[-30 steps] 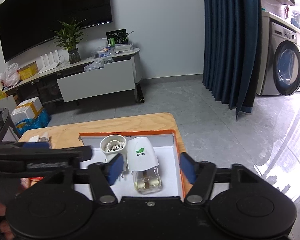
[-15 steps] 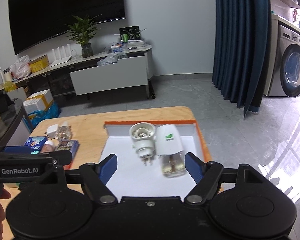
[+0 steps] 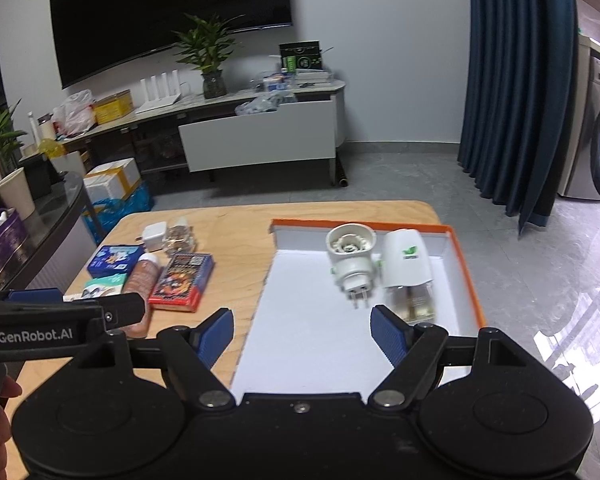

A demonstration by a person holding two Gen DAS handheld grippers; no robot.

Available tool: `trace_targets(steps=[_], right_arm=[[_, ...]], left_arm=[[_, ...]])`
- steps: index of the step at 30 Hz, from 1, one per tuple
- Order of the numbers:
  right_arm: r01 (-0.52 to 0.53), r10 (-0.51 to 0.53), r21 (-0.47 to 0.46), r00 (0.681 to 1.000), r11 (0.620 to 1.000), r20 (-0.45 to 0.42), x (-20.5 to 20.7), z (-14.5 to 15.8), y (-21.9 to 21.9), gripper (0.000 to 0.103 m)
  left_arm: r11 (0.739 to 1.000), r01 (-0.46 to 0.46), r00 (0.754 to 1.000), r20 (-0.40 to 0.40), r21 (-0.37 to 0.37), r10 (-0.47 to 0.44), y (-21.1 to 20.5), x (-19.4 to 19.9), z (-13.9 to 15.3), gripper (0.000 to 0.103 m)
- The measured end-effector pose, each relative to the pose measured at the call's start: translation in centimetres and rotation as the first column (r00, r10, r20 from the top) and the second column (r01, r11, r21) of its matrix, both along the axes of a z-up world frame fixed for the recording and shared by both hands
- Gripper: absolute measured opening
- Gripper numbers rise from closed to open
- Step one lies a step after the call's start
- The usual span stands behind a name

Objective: Organize rigid objects
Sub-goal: 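Withdraw both tools from the tray toward the boxes on the table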

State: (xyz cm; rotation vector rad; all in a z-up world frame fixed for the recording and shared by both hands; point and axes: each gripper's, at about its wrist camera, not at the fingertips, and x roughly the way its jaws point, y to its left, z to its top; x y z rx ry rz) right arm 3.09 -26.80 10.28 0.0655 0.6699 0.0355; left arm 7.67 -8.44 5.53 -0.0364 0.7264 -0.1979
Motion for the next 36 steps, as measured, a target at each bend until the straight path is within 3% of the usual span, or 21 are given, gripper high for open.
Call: trace_targets(steps=[26,31,36], right_arm=[[-0.170,0.167,-0.048,0.984,0.984,-0.058,0.4,-1.9,9.0,0.089],[-0.215,0.211,-0.042,0.974,0.976,-0.077,0.6,-2.9,10.8,0.089],[-0.264,0.260,-0.023,0.959,0.964,-0.110,0.8,-4.3,12.4,0.089]], left_arm=[[0.991,-0.124,0.992,-0.013,-0.053,0.124,8.0,-1.6,-0.7,0.103],[0.981,-0.188,0.982,-0.029,-0.054,0.186,10.7,-1.8,-1.3,0.103],[0.955,-0.292,0.955,-0.071,-0.054,0.288,14.4,-1.7,-2.4,0.103]])
